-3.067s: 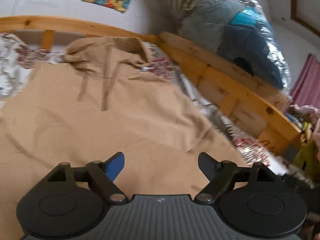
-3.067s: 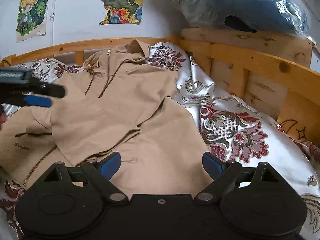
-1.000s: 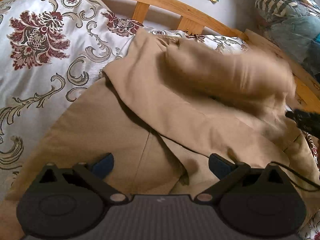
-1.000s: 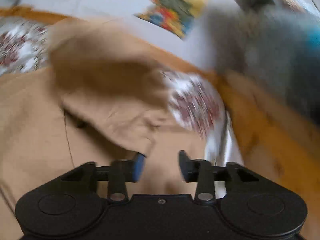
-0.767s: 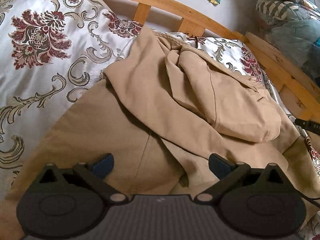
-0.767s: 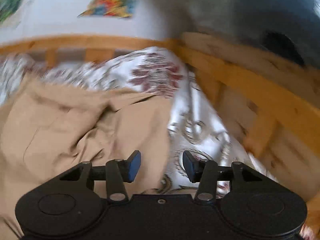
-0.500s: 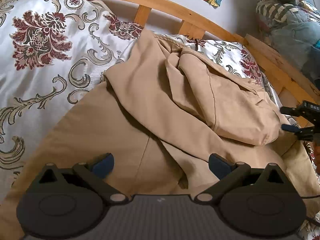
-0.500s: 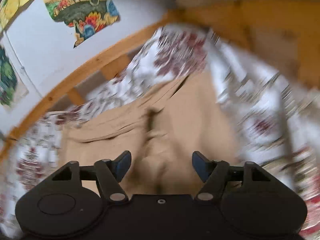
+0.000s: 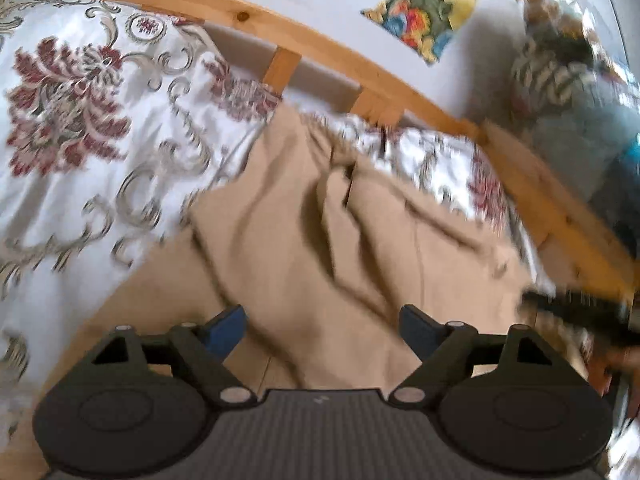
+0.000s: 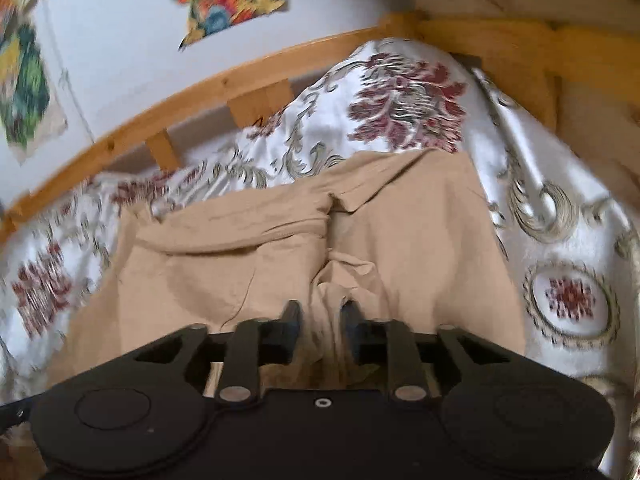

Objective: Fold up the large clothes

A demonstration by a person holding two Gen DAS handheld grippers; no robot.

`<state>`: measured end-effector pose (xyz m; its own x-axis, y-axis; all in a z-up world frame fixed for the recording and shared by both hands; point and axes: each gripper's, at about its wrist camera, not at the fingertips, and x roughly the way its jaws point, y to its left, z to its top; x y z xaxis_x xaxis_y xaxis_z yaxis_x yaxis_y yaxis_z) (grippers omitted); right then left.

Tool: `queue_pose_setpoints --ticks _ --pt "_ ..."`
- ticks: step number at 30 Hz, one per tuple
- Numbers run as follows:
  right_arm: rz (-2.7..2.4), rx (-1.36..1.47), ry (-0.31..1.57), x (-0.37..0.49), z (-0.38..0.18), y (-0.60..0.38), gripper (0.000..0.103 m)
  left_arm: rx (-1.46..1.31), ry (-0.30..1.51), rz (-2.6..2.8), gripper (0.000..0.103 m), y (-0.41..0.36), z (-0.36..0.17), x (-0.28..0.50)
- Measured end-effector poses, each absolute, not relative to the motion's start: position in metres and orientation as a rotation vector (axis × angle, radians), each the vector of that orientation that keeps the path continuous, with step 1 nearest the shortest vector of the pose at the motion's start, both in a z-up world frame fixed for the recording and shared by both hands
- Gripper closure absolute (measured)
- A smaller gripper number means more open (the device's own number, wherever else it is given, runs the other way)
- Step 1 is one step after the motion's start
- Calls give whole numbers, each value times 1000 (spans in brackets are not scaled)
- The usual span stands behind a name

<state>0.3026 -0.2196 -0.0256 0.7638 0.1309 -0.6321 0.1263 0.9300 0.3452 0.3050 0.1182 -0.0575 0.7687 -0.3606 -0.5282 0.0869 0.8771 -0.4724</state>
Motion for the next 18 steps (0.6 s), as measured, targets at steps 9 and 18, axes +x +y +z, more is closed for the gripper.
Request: queue_pose_setpoints --ticks 9,18 --pt "-56 612 638 292 -32 -246 60 -417 772 -178 36 86 -63 408" --pt "12 442 803 320 -47 -239 63 -398 877 -182 103 68 -81 428"
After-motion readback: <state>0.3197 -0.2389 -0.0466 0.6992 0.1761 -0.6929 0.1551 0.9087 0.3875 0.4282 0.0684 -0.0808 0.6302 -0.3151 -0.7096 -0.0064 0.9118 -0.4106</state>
